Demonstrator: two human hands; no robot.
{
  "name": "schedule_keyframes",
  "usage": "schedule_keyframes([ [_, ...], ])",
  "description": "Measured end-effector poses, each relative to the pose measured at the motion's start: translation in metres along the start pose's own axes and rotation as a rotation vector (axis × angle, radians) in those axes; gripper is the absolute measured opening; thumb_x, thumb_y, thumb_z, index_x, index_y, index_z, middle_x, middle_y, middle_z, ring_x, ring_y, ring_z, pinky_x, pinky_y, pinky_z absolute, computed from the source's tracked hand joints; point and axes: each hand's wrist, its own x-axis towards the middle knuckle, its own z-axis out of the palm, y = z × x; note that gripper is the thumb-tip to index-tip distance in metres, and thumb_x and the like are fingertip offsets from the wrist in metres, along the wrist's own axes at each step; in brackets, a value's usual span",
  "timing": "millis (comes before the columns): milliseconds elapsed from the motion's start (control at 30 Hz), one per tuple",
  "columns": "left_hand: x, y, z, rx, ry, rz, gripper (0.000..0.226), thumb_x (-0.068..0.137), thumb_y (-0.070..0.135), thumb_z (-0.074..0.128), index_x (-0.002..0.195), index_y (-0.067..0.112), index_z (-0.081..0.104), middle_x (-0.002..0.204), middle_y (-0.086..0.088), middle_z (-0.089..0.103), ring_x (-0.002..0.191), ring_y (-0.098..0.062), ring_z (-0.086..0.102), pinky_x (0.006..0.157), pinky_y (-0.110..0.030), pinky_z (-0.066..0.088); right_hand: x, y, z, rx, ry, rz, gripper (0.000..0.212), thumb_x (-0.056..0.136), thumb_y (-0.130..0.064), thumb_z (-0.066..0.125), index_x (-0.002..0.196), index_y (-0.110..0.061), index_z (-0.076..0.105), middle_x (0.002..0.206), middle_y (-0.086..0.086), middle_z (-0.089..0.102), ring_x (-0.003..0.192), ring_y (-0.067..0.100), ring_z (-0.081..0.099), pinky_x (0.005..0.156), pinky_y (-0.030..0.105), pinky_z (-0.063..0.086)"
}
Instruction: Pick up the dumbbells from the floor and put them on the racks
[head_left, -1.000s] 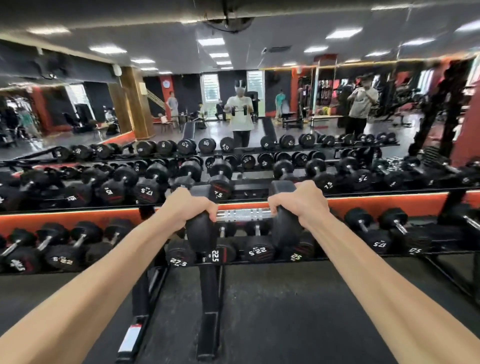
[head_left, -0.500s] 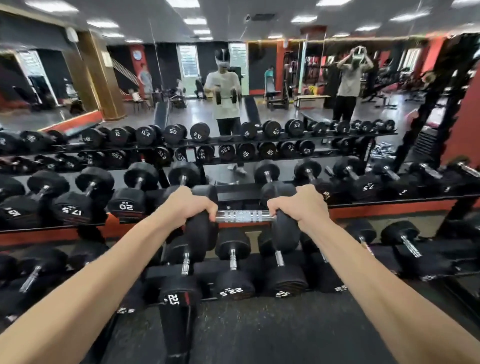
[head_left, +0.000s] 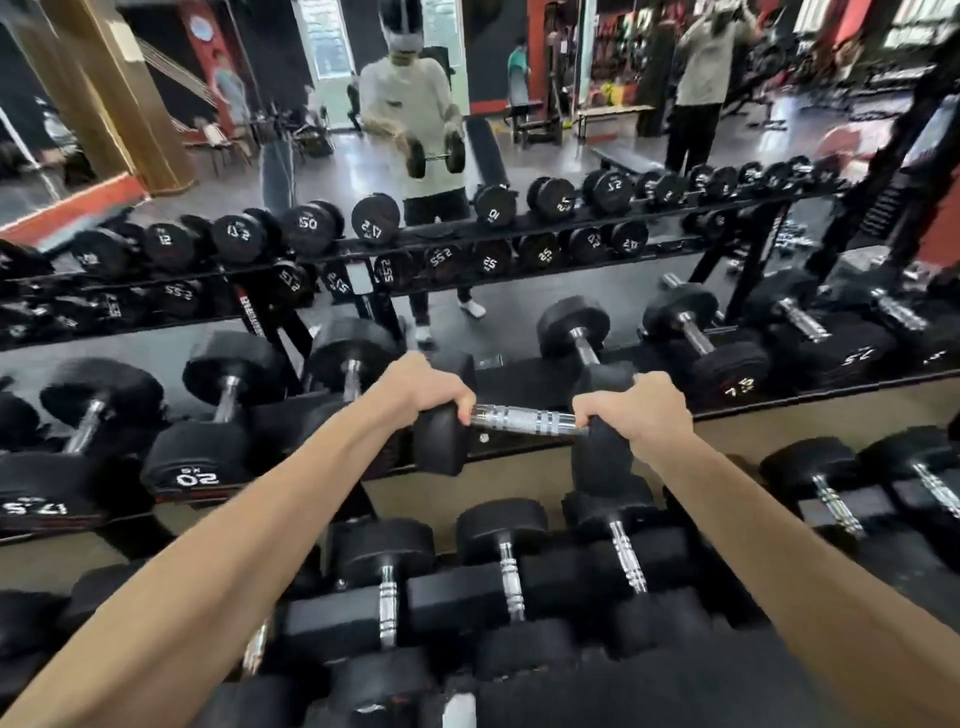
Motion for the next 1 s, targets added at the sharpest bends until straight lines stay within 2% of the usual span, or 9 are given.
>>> schedule_keyframes([
  [133, 0.094, -0.005, -0.029, 0.145, -0.093, 0.063, 0.066, 0.024, 0.026, 0.081, 0.080, 0.005, 0.054, 0.084, -0.002, 0.058, 0.069, -0.012, 0.054, 0.065, -0.032, 0.055, 0.029, -0.019, 0.067, 0.072, 0.061, 0.166, 0.094, 0.045, -0.030, 0.083, 0.132, -0.005, 0.056, 0.076, -0.004, 0.056, 0.063, 0.013, 0.056, 0.041, 0.019, 0.041],
  [200, 0.141, 0.001, -0.040, 0.241, -0.124, 0.119, 0.092, 0.023, 0.026, 0.082, 0.109, -0.001, 0.064, 0.081, 0.001, 0.053, 0.075, -0.017, 0.059, 0.076, -0.038, 0.060, 0.043, -0.032, 0.097, 0.125, 0.154, 0.260, 0.069, 0.045, -0.030, 0.085, 0.104, -0.002, 0.064, 0.066, -0.003, 0.057, 0.051, 0.010, 0.052, 0.030, 0.014, 0.033],
  [267, 0.177, 0.005, -0.047, 0.373, -0.151, 0.170, 0.109, 0.023, 0.029, 0.083, 0.125, -0.001, 0.059, 0.082, 0.003, 0.052, 0.080, -0.019, 0.061, 0.073, -0.038, 0.063, 0.049, -0.043, 0.125, 0.132, 0.200, 0.352, 0.053, 0.045, -0.031, 0.086, 0.083, -0.007, 0.058, 0.064, -0.002, 0.055, 0.050, 0.010, 0.050, 0.033, 0.017, 0.034],
  [367, 0.227, 0.011, -0.052, 0.473, -0.236, 0.206, 0.113, 0.017, 0.030, 0.079, 0.125, 0.002, 0.058, 0.094, -0.002, 0.063, 0.084, -0.022, 0.066, 0.070, -0.037, 0.064, 0.060, -0.055, 0.164, 0.171, 0.234, 0.448, 0.065, 0.038, -0.035, 0.082, 0.092, -0.006, 0.060, 0.078, 0.004, 0.062, 0.063, 0.018, 0.059, 0.048, 0.024, 0.046],
  [467, 0.264, 0.022, -0.048, 0.550, -0.312, 0.260, 0.096, 0.027, 0.023, 0.083, 0.118, 0.001, 0.062, 0.109, -0.008, 0.070, 0.091, -0.026, 0.068, 0.074, -0.039, 0.063, 0.077, -0.058, 0.189, 0.184, 0.269, 0.547, 0.070, 0.033, -0.040, 0.076, 0.093, -0.005, 0.067, 0.089, 0.010, 0.071, 0.078, 0.028, 0.068, 0.059, 0.030, 0.053],
  [600, 0.314, 0.030, -0.045, 0.656, -0.413, 0.299, 0.099, 0.047, 0.017, 0.087, 0.139, 0.008, 0.049, 0.128, -0.008, 0.060, 0.099, -0.026, 0.060, 0.073, -0.034, 0.061, 0.104, -0.065, 0.226, 0.201, 0.269, 0.620, 0.054, 0.036, -0.038, 0.078, 0.078, -0.006, 0.068, 0.073, 0.008, 0.071, 0.067, 0.028, 0.070, 0.062, 0.042, 0.064],
  [733, 0.348, 0.043, -0.041, 0.788, -0.433, 0.402, 0.101, 0.052, 0.016, 0.087, 0.145, 0.012, 0.046, 0.130, -0.010, 0.062, 0.105, -0.031, 0.065, 0.073, -0.032, 0.060, 0.130, -0.069, 0.258, 0.283, 0.248, 0.688, 0.053, 0.042, -0.036, 0.084, 0.081, -0.003, 0.070, 0.080, 0.012, 0.073, 0.072, 0.030, 0.072, 0.067, 0.051, 0.065],
  [867, 0.373, 0.032, -0.027, 0.824, -0.453, 0.464, 0.108, 0.057, 0.013, 0.083, 0.153, 0.017, 0.036, 0.133, -0.008, 0.061, 0.103, -0.032, 0.068, 0.054, -0.024, 0.047, 0.137, -0.065, 0.284, 0.299, 0.203, 0.707, 0.056, 0.042, -0.044, 0.086, 0.079, -0.005, 0.070, 0.076, 0.006, 0.073, 0.059, 0.024, 0.072, 0.056, 0.036, 0.064],
  [1000, 0.380, 0.026, -0.005, 0.816, -0.421, 0.530, 0.085, 0.058, 0.013, 0.079, 0.139, 0.014, 0.051, 0.123, -0.007, 0.067, 0.103, -0.029, 0.067, 0.071, -0.028, 0.050, 0.149, -0.062, 0.277, 0.422, 0.194, 0.771, 0.057, 0.034, -0.035, 0.086, 0.078, -0.004, 0.070, 0.082, 0.008, 0.073, 0.074, 0.023, 0.072, 0.066, 0.044, 0.066],
])
